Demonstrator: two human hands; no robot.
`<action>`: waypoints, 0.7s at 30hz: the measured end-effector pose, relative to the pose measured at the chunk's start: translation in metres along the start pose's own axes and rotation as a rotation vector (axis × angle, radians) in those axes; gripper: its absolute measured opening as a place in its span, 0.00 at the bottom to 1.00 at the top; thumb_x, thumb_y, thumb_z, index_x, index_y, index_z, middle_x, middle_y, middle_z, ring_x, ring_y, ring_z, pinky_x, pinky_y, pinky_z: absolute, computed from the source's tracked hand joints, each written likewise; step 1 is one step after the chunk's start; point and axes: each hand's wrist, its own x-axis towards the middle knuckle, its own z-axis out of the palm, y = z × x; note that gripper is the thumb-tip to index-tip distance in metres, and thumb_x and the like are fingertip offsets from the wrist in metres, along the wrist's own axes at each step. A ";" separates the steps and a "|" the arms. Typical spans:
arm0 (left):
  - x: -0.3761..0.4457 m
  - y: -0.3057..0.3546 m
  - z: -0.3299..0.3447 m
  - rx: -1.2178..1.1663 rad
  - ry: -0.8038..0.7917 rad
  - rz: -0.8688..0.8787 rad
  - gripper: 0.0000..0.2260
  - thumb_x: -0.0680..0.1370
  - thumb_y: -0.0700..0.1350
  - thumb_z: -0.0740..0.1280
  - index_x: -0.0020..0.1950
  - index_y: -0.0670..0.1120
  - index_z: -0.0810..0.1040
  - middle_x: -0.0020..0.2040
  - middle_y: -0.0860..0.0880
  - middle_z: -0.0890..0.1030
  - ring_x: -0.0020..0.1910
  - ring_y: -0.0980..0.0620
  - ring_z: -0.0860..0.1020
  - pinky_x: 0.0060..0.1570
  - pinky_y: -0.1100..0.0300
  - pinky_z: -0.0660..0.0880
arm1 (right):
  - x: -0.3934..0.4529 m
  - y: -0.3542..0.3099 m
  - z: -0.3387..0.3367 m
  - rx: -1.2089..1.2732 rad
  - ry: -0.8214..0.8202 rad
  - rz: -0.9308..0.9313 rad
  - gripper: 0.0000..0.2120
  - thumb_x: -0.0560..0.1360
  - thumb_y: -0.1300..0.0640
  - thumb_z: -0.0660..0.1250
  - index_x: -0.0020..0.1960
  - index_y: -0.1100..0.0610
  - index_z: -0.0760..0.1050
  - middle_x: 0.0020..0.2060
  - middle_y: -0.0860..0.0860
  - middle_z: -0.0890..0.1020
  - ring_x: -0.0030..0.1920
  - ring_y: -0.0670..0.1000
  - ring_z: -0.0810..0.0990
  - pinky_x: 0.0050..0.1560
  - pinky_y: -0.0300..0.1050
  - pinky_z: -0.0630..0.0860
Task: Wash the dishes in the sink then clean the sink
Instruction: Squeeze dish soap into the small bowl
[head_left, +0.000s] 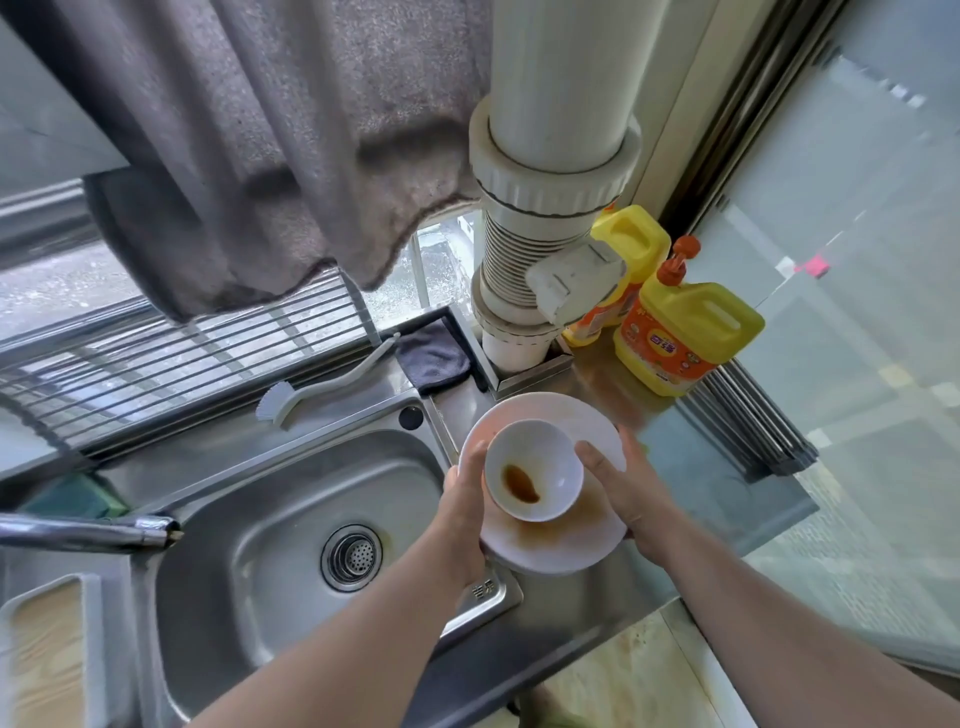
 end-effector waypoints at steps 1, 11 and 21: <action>-0.003 0.002 -0.005 -0.012 0.010 0.009 0.42 0.59 0.74 0.71 0.70 0.55 0.76 0.52 0.44 0.88 0.47 0.41 0.88 0.36 0.53 0.82 | -0.003 -0.003 0.005 -0.009 -0.001 -0.028 0.36 0.65 0.28 0.69 0.69 0.37 0.63 0.57 0.39 0.74 0.54 0.45 0.74 0.54 0.61 0.79; -0.025 0.018 -0.120 -0.027 0.106 0.100 0.32 0.70 0.72 0.68 0.69 0.55 0.79 0.53 0.45 0.88 0.51 0.43 0.86 0.44 0.52 0.81 | -0.028 -0.033 0.109 0.004 -0.148 -0.201 0.35 0.63 0.32 0.77 0.65 0.42 0.70 0.57 0.47 0.82 0.57 0.51 0.82 0.56 0.59 0.81; -0.026 -0.005 -0.240 -0.168 0.293 0.092 0.29 0.70 0.69 0.66 0.63 0.53 0.83 0.52 0.42 0.88 0.52 0.39 0.86 0.47 0.47 0.82 | -0.012 0.008 0.243 -0.132 -0.363 -0.118 0.37 0.62 0.26 0.76 0.64 0.38 0.66 0.59 0.48 0.78 0.57 0.53 0.80 0.55 0.59 0.81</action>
